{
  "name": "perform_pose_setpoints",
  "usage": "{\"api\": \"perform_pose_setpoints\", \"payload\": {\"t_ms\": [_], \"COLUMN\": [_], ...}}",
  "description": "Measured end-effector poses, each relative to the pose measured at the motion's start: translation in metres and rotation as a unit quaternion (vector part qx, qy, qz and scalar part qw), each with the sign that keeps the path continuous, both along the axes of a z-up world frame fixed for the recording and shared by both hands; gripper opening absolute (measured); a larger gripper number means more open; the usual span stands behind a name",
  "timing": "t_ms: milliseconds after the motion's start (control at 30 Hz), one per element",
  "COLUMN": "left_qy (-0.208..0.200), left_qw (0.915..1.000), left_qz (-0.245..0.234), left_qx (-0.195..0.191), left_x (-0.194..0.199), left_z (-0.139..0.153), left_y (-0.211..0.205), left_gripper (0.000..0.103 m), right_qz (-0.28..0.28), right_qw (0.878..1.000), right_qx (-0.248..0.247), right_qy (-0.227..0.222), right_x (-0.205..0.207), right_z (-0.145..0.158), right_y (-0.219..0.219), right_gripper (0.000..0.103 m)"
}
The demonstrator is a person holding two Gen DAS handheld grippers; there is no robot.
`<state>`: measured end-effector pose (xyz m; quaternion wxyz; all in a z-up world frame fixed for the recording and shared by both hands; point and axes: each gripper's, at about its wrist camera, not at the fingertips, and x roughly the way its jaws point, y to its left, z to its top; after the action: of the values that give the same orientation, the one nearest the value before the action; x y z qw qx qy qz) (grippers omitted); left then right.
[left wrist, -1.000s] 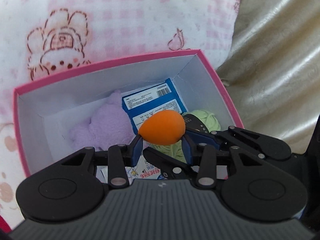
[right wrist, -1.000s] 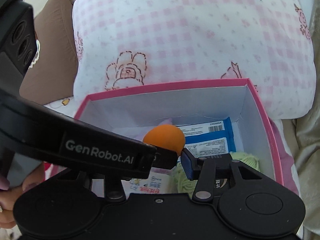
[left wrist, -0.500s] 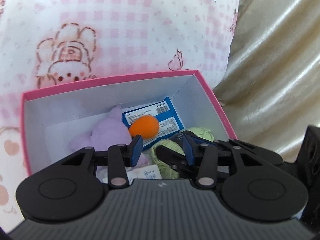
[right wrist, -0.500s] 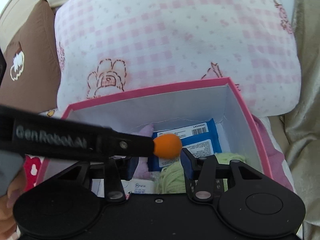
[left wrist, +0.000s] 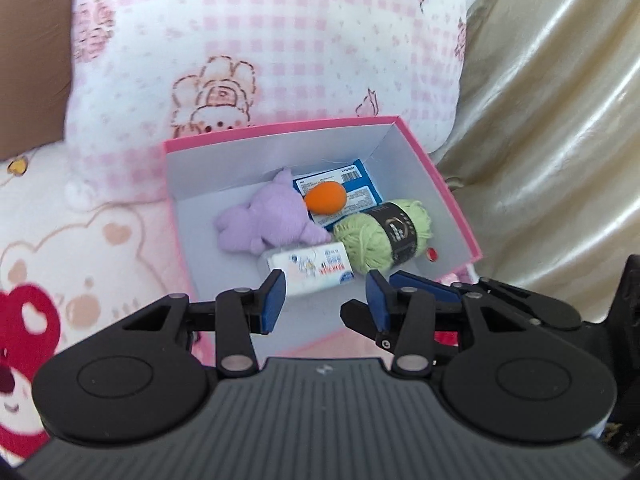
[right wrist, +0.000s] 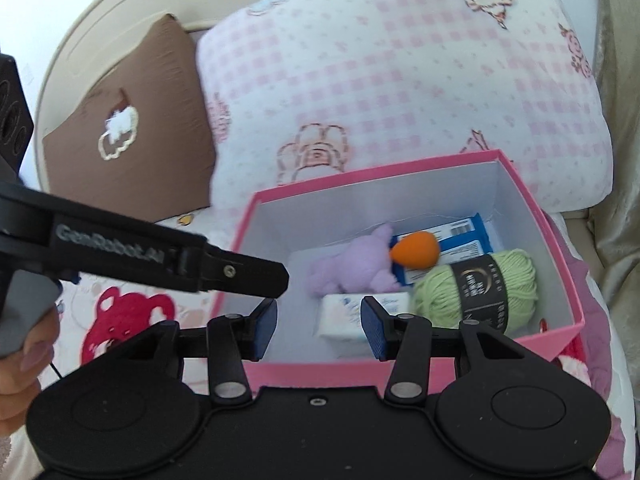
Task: Organize objects
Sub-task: 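Withdraw the left tool up and away from the pink box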
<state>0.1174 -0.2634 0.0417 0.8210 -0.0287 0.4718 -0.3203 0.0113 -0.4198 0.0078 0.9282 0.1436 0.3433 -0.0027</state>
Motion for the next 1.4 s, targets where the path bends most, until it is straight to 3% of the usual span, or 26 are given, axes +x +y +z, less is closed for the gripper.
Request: {"api": "perform_pose_setpoints", "payload": {"t_ms": [167,267,533,633,767,867,967,1100,1400], "left_qy": [-0.013,-0.008,-0.040,-0.036,-0.034,-0.035,-0.033,-0.032,-0.045], "left_qw": [0.9994,0.9989,0.9920,0.9913,0.9912,0.9906,0.9902,0.9890,0.9838], "left_qz": [0.030,0.047,0.117,0.125,0.128,0.132,0.135,0.144,0.171], "left_qx": [-0.010,0.000,0.025,0.017,0.006,0.002,0.003,0.008,0.026], "left_x": [-0.027,-0.040,-0.072,-0.085,-0.101,-0.113,-0.121,-0.129,-0.143], "left_z": [0.020,0.024,0.039,0.042,0.042,0.043,0.043,0.043,0.039], "left_y": [0.046,0.073,0.141,0.159,0.173,0.182,0.186,0.190,0.205], "left_gripper": [0.043,0.043,0.044,0.044,0.045,0.045,0.046,0.047,0.052], "right_qz": [0.018,0.026,0.052,0.063,0.068,0.062,0.072,0.093,0.060], "right_qw": [1.000,1.000,0.998,0.998,0.997,0.997,0.996,0.992,0.998], "right_qx": [-0.009,-0.016,-0.003,-0.015,-0.027,-0.047,-0.046,-0.080,-0.036], "right_qy": [-0.001,-0.003,-0.022,-0.021,-0.020,-0.025,-0.023,-0.029,-0.006], "right_x": [-0.021,-0.029,-0.049,-0.053,-0.057,-0.063,-0.067,-0.074,-0.074], "right_z": [0.018,0.028,0.048,0.053,0.057,0.059,0.059,0.061,0.056], "right_y": [0.023,0.036,0.075,0.092,0.109,0.119,0.126,0.143,0.137], "right_gripper": [0.052,0.053,0.062,0.062,0.064,0.073,0.074,0.074,0.080]}}
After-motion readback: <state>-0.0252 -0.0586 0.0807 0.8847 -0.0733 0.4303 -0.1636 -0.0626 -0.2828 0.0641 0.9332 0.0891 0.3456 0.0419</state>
